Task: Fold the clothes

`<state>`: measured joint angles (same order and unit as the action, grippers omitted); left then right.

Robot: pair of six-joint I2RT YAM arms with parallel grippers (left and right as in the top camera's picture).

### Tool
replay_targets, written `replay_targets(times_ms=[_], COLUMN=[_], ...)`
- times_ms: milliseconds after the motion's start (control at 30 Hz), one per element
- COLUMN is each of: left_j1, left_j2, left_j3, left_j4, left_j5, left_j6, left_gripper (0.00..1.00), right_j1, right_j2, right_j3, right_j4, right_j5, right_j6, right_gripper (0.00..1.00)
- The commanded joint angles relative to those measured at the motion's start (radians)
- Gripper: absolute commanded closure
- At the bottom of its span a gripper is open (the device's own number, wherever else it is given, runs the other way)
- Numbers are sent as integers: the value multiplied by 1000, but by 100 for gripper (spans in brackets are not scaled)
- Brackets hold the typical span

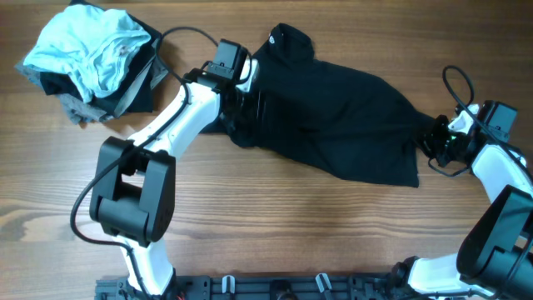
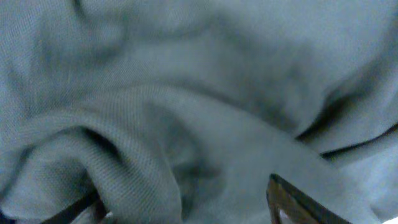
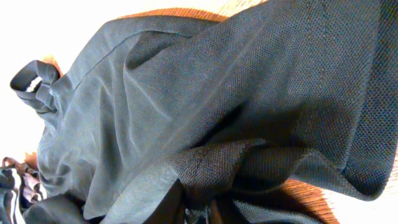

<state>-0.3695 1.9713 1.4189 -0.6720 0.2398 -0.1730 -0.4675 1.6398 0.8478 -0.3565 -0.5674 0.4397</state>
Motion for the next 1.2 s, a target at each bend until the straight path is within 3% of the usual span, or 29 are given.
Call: replay_targets(times_ms=[0, 200, 333, 467, 633, 700, 800, 900, 967, 1167], left_j1=[4, 6, 6, 8, 9, 7, 7, 8, 8, 8], left_j2=[-59, -107, -104, -102, -99, -97, -97, -98, -116, -244], left_j3=[27, 26, -35, -158, -280, -301, -305, -304, -292, -98], left_j4=[-118, -297, -327, -216, 12, 77, 141, 163, 109, -307], left_j5=[-9, -26, -80, -107, -107, -107, -106, -83, -35, -21], left_j6=[8, 9, 9, 9, 9, 8, 8, 8, 8, 9], left_gripper=[22, 23, 25, 38, 39, 44, 61, 92, 96, 96], right_j1=[-2, -2, -2, -2, -2, -2, -2, -2, -2, -2], right_j2=[12, 12, 12, 12, 12, 12, 12, 12, 12, 12], right_j3=[16, 16, 15, 15, 15, 15, 15, 15, 15, 15], right_j4=[-3, -3, -5, -5, -10, -13, -20, -23, -23, -32], right_j5=[18, 18, 18, 18, 18, 18, 18, 18, 18, 18], right_j6=[-21, -21, -22, -21, -21, -21, -22, -22, -26, -74], right_gripper=[83, 82, 81, 81, 81, 82, 81, 80, 81, 81])
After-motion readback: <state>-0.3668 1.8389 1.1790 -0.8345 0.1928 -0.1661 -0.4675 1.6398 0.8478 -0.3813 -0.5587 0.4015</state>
